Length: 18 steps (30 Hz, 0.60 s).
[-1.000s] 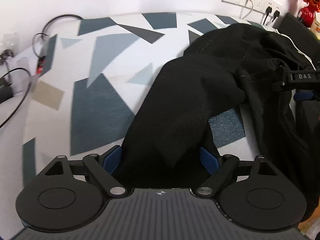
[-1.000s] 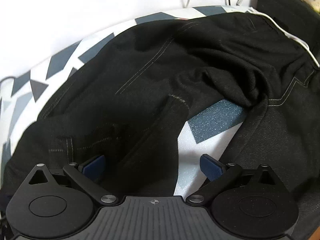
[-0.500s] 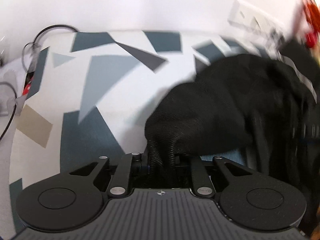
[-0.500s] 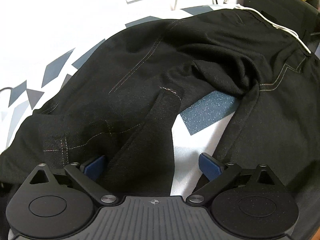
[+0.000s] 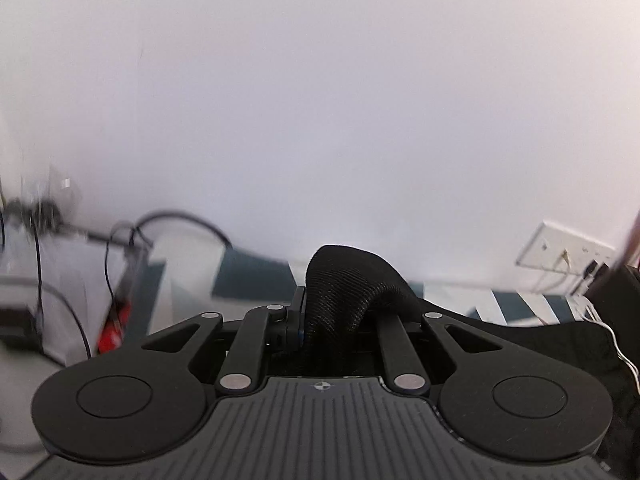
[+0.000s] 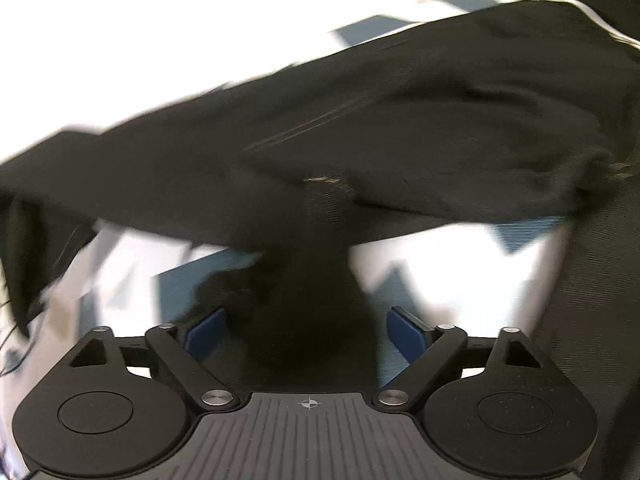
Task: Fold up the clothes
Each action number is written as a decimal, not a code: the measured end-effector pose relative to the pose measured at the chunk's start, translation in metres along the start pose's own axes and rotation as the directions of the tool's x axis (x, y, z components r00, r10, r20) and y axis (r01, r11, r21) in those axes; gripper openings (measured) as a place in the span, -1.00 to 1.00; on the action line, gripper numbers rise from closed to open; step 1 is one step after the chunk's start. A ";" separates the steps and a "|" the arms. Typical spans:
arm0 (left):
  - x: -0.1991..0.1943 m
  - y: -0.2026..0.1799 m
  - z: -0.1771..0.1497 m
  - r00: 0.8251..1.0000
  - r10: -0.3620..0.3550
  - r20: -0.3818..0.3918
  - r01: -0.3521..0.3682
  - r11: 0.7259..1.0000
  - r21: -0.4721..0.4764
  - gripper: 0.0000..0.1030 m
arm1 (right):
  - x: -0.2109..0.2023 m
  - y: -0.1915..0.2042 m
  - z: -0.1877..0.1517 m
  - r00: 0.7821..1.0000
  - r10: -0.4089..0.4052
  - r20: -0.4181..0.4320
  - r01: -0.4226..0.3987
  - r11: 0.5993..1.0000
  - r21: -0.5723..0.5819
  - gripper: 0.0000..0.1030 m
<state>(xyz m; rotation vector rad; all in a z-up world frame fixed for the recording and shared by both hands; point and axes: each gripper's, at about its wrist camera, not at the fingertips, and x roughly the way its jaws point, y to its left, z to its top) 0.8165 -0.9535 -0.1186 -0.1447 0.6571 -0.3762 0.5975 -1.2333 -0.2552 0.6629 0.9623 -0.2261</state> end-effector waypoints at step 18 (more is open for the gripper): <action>0.038 -0.001 -0.046 0.965 0.159 -0.207 -0.110 0.967 0.230 0.38 | -0.085 -0.093 0.004 0.976 -0.167 0.139 0.143 0.976 0.166 0.80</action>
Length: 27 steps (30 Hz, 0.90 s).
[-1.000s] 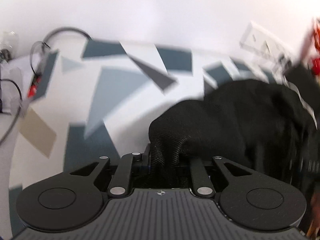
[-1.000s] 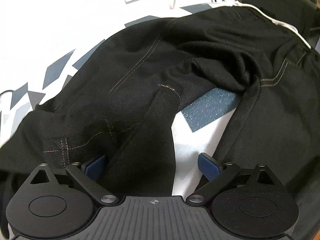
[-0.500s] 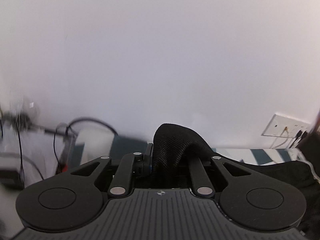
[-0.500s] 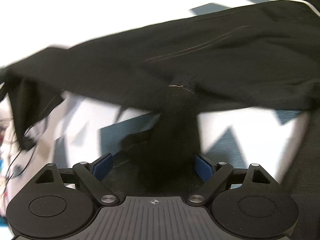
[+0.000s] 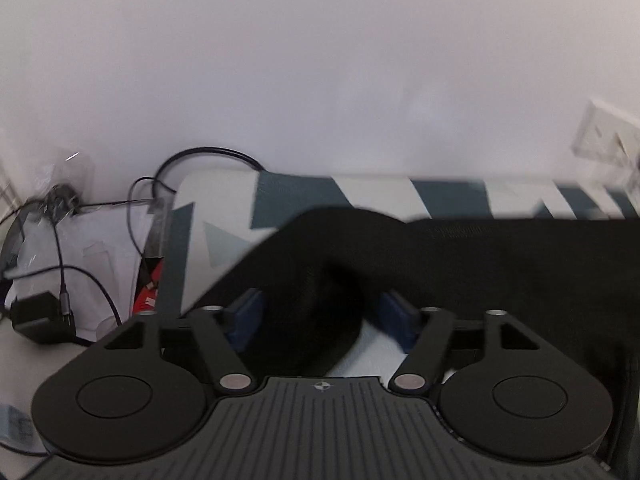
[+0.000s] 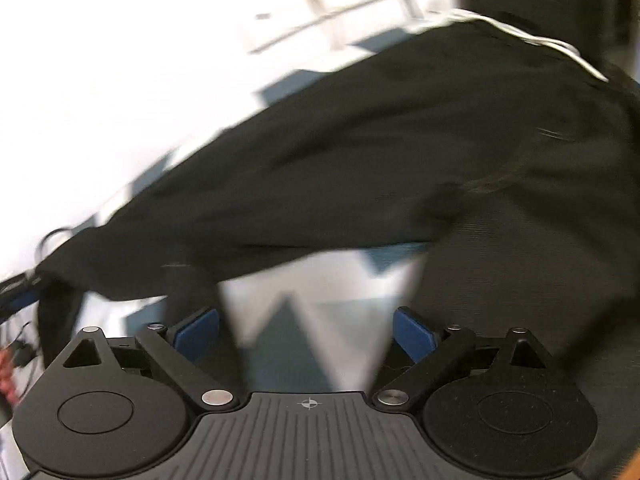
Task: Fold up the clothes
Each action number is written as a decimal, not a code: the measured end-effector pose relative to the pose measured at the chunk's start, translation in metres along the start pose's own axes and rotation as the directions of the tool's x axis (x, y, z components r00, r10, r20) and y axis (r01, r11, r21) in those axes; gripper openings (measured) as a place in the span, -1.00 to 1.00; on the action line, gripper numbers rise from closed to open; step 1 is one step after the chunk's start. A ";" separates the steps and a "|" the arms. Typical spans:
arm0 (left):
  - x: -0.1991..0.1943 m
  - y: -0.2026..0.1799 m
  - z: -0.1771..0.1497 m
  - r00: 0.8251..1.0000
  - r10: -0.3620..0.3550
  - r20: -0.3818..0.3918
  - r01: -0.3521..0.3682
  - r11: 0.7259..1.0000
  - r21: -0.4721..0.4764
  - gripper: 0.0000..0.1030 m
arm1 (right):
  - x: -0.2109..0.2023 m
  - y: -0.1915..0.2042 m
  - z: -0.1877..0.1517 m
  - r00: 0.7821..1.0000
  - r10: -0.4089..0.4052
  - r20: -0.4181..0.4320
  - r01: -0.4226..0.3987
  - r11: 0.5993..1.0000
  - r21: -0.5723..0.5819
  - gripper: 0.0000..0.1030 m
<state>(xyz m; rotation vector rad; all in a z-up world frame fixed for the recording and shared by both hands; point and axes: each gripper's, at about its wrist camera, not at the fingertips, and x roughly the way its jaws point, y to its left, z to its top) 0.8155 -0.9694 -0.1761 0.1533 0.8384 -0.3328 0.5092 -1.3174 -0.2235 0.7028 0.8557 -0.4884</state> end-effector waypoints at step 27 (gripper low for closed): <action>-0.064 -0.145 -0.091 0.948 -0.260 -0.184 0.280 0.955 0.093 -0.86 | -0.016 -0.064 -0.028 0.977 -0.213 0.017 0.209 0.968 0.135 0.87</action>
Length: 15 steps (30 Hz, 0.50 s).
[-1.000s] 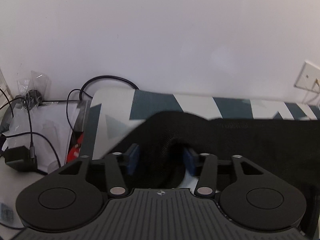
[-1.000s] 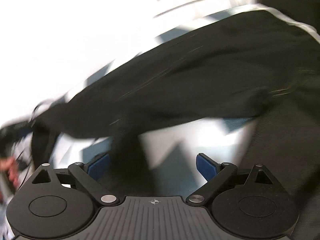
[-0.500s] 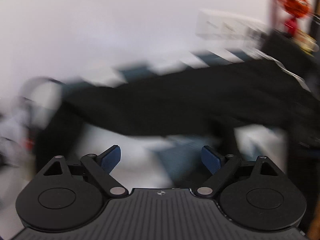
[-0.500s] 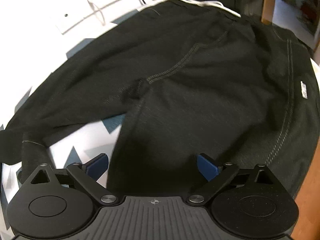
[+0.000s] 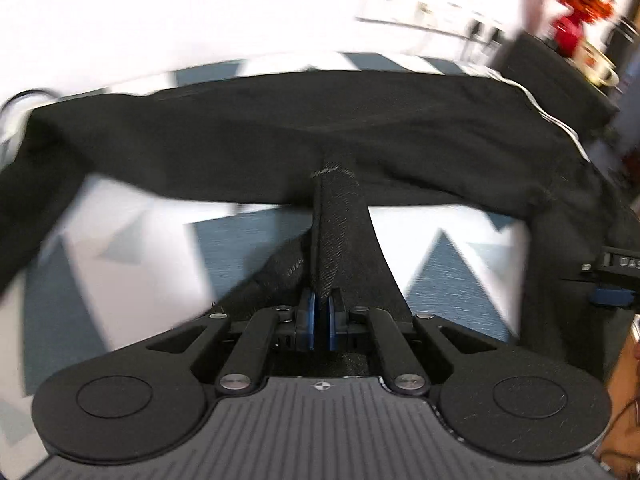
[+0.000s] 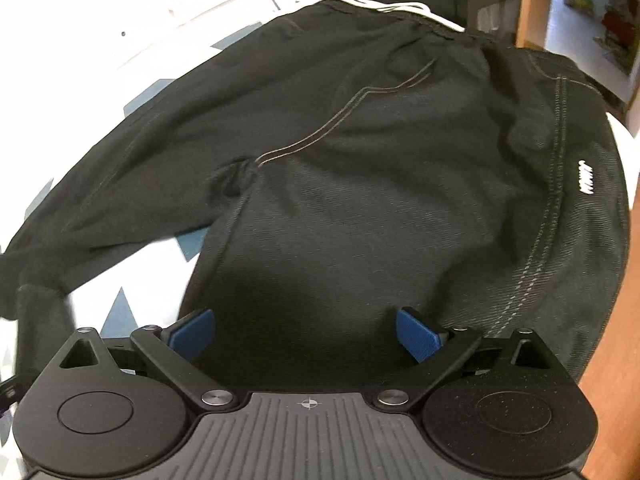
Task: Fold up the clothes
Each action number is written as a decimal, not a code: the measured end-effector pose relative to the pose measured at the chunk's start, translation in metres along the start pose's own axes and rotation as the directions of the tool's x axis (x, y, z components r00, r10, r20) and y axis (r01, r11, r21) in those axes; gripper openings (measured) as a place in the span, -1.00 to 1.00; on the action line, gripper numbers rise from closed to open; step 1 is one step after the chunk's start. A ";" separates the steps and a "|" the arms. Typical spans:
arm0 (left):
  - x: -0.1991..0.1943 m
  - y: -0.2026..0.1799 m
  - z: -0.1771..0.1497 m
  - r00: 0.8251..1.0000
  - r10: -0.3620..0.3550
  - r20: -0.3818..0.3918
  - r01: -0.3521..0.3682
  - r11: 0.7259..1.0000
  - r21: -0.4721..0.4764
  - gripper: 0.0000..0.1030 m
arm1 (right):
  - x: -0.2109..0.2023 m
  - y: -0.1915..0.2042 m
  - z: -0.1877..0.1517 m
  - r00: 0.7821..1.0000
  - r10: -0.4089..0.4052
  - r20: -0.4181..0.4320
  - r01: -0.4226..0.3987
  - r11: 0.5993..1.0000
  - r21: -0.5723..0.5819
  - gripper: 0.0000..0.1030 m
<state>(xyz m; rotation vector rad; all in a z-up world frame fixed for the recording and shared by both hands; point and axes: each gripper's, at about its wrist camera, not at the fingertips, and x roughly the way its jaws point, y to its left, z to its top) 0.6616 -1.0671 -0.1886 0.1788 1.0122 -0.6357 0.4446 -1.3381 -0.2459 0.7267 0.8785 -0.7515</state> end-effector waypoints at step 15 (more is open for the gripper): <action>-0.075 0.150 -0.020 0.938 0.341 0.067 -0.295 0.883 -0.366 -0.66 | -0.061 0.057 0.101 0.960 0.139 0.242 -0.209 0.933 0.292 0.98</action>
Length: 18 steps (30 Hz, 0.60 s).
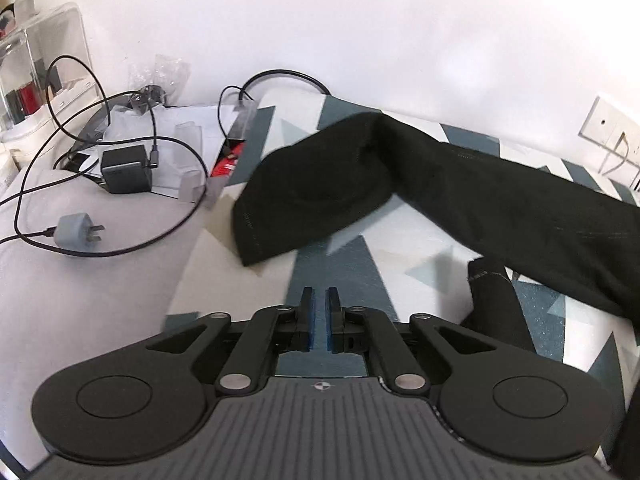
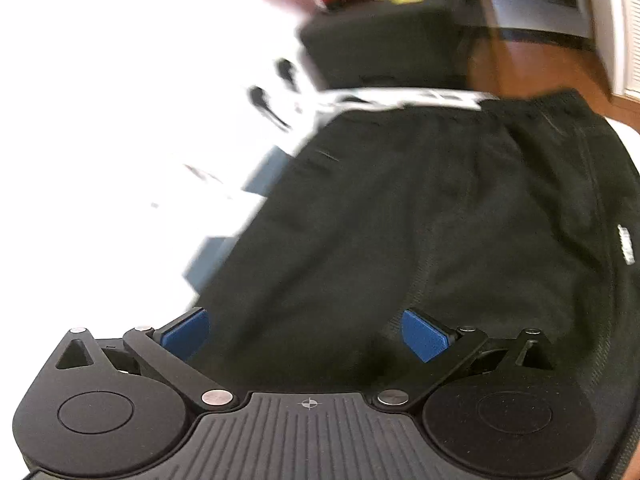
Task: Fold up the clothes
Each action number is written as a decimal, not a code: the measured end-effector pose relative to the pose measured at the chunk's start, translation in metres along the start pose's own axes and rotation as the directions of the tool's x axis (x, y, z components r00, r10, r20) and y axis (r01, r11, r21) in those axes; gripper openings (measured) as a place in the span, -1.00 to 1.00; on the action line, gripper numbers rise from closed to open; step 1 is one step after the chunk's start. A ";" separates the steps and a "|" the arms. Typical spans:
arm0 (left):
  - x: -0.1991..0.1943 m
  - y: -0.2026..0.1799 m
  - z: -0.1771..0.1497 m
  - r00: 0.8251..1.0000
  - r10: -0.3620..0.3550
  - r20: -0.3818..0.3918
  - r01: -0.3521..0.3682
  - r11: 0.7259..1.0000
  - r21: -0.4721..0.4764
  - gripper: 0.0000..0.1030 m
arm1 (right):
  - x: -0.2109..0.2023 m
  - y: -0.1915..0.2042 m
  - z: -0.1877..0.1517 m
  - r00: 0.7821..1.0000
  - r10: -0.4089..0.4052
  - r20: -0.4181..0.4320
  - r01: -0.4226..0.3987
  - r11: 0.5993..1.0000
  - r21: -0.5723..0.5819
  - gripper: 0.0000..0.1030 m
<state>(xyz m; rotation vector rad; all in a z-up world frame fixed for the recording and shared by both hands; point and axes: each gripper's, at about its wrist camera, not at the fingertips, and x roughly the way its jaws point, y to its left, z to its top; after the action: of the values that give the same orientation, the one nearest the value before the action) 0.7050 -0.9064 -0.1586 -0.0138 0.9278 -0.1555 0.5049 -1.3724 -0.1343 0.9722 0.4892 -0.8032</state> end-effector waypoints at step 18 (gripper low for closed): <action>0.010 -0.090 0.032 0.975 -0.219 -0.044 0.221 0.973 0.059 0.79 | -0.017 0.050 0.079 0.973 0.023 0.228 0.037 0.966 -0.256 0.96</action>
<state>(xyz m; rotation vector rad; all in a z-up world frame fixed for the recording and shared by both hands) 0.7250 -0.9988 -0.1405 -0.0550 0.9570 -0.3925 0.5355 -1.4191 -0.0567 0.6266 0.3850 -0.8234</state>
